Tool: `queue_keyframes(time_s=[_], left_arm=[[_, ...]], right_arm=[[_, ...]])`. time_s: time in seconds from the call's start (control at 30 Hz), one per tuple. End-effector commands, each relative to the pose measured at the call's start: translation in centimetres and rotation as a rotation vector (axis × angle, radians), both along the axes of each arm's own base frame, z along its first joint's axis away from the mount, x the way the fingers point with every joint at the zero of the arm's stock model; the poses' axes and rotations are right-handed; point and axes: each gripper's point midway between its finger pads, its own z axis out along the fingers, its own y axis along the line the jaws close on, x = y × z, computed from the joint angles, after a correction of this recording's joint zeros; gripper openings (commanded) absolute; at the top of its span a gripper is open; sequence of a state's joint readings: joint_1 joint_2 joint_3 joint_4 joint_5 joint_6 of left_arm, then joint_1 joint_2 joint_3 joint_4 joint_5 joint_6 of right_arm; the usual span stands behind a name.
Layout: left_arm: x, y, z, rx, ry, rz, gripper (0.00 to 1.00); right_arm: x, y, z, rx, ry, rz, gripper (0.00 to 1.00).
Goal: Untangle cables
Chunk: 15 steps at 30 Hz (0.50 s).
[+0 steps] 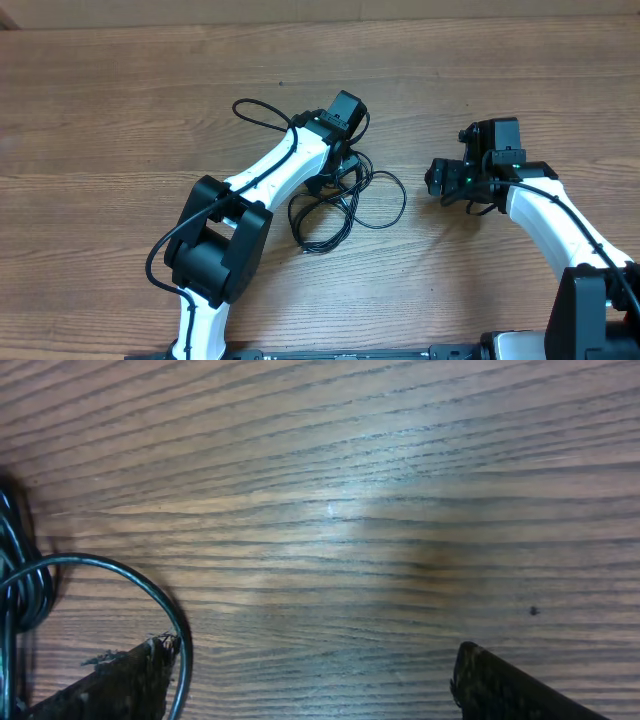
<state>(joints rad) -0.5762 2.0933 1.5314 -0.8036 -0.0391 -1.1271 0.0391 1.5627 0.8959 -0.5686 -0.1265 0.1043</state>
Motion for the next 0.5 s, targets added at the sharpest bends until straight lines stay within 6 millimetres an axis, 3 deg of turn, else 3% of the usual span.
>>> queue_keyframes(time_s=[0.0, 0.23, 0.47], left_arm=[[-0.5, 0.8, -1.2, 0.038, 0.017, 0.014, 0.73], [-0.9, 1.3, -1.8, 0.064, 0.018, 0.013, 0.73], [-0.9, 1.2, -2.4, 0.062, 0.001, 0.011, 0.59]], right_arm=[[0.1, 0.1, -0.2, 0.009, -0.003, 0.001, 0.88], [0.1, 0.2, -0.1, 0.017, -0.005, 0.005, 0.87], [0.1, 0.5, -0.1, 0.033, -0.005, 0.011, 0.83]])
